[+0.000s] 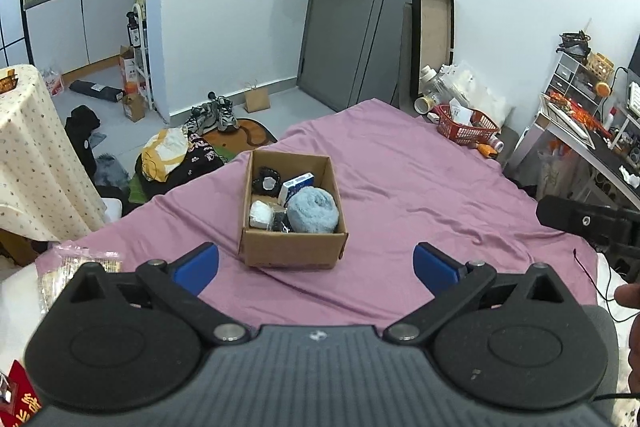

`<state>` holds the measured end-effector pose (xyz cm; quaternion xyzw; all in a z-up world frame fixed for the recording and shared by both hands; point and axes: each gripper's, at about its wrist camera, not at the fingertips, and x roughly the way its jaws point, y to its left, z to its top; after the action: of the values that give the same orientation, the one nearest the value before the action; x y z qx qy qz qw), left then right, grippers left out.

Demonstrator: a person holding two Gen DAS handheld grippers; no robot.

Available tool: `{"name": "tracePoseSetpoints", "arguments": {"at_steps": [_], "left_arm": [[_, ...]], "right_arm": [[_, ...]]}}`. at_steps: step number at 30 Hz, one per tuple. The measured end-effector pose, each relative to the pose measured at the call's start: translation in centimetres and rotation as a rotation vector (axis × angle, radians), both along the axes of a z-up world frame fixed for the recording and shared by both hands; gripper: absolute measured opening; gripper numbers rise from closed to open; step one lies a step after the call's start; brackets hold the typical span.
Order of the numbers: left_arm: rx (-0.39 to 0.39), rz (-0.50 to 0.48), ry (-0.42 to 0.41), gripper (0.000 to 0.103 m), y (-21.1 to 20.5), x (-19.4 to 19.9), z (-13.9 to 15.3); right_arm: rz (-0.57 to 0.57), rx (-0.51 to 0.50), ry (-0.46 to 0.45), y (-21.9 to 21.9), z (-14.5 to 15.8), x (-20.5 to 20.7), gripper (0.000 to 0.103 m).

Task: Organize soft objects

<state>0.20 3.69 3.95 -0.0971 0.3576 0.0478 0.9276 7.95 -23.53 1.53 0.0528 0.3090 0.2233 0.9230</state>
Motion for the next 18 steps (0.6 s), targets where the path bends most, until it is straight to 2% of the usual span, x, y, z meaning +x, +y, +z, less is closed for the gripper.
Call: {"name": "tracePoseSetpoints", "arguments": {"at_steps": [7, 18], "left_arm": [[0.009, -0.008, 0.000, 0.103, 0.1, -2.0, -0.4], [0.037, -0.002, -0.011, 0.103, 0.0, -3.6, -0.6]], "right_arm": [[-0.021, 0.012, 0.002, -0.4, -0.9, -1.5, 0.103], [-0.022, -0.029, 0.009, -0.3, -1.8, -2.7, 0.103]]}}
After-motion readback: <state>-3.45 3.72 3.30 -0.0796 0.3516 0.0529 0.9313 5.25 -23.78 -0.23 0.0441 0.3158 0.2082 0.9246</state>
